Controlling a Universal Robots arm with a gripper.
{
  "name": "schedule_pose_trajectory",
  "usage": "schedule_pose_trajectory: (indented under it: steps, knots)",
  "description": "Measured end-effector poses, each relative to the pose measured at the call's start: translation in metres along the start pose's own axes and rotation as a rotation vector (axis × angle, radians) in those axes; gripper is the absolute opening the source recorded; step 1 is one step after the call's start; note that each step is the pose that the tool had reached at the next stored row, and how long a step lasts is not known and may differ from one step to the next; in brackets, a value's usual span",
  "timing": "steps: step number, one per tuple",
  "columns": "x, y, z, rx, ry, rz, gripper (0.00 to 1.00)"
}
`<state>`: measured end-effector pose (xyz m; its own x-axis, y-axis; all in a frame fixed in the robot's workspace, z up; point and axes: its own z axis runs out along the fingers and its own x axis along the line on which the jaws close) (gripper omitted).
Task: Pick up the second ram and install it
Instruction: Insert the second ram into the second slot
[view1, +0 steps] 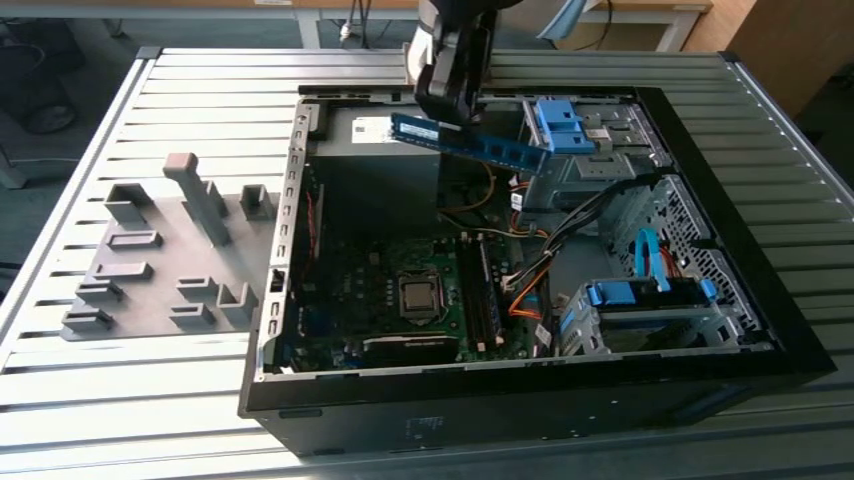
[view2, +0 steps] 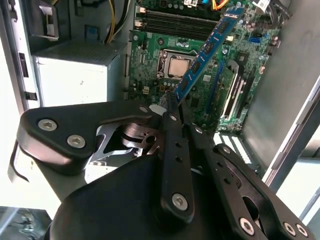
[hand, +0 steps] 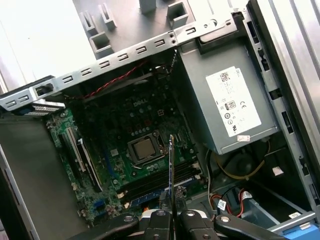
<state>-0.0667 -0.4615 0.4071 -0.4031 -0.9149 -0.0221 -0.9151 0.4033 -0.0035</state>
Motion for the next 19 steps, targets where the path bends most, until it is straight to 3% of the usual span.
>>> schedule_pose_trajectory:
  steps: [15,16,19]
  knots:
    - [0.0000,0.0000,0.0005,0.0032,0.0006,0.144,0.14]
    - [0.0000,0.0000,0.0006,0.0042,0.0007,0.188,0.14]
    - [0.0000,0.0000,0.0007,0.0047,0.0008,0.215,0.14]
